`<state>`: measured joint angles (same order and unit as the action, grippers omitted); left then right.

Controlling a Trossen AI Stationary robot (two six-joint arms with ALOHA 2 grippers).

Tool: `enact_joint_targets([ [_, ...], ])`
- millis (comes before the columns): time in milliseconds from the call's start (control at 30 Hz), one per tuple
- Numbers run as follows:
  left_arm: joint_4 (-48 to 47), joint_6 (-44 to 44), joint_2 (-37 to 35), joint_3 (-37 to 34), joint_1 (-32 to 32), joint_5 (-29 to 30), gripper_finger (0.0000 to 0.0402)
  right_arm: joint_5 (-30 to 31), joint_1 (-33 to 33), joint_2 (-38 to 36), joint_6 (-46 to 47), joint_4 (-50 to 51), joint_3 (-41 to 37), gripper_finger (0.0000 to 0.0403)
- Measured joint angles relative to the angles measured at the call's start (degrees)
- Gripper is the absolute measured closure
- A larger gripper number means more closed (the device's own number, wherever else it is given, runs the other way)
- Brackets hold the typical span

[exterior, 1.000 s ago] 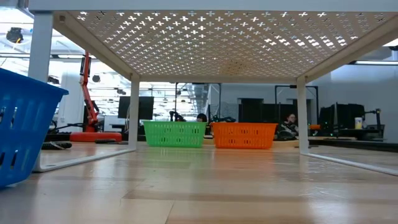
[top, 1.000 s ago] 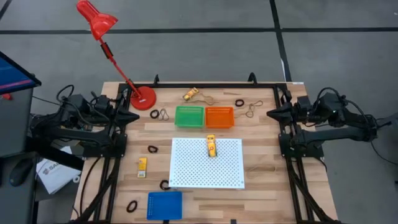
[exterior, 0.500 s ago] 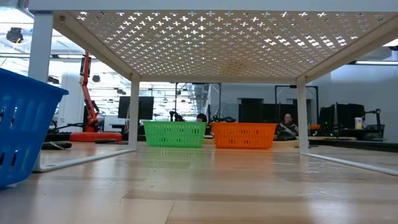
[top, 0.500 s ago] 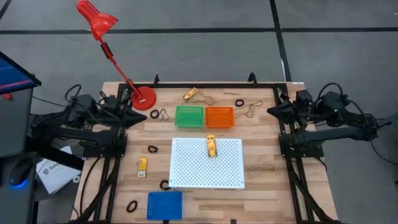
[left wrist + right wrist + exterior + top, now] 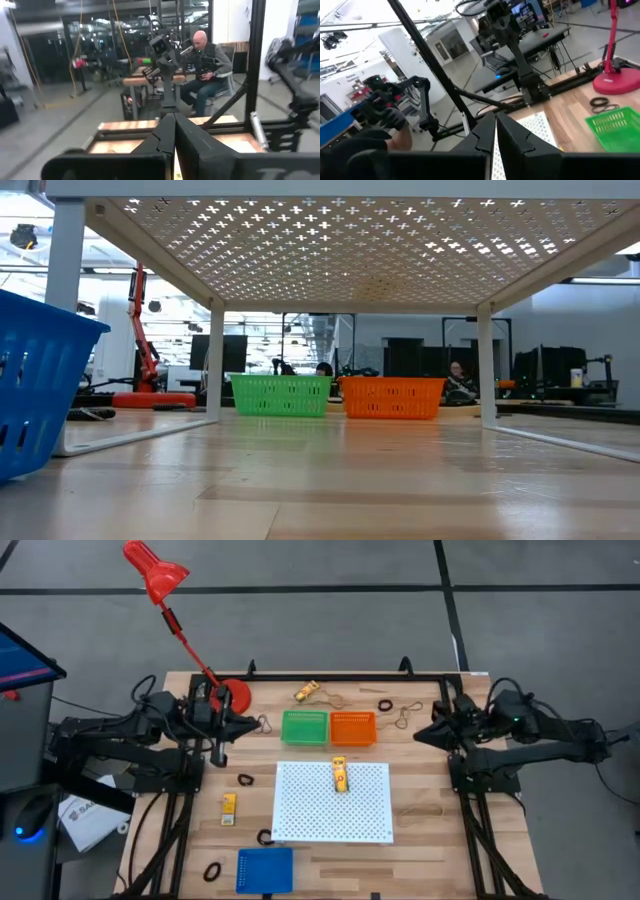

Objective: Pick & Place Office Desk Supplies
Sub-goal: Put the crayon box into the orange bin

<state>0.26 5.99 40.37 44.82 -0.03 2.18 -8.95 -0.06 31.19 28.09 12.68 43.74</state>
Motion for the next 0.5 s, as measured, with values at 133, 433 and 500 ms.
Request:
enact_joint_targets([
  [133,2.8,4.5,1.4,0.0,0.0,3.2,0.0402,-0.3,-0.8,2.9,-0.9,-1.7,0.0,0.0386],
  [433,1.6,8.6,3.1,0.0,0.1,30.3,0.0402,-5.6,-1.7,13.5,2.2,8.1,6.4,0.0384],
  [500,2.1,8.8,3.7,0.0,0.1,33.4,0.0402,-5.6,-1.0,17.7,2.3,12.9,11.0,0.0378],
])
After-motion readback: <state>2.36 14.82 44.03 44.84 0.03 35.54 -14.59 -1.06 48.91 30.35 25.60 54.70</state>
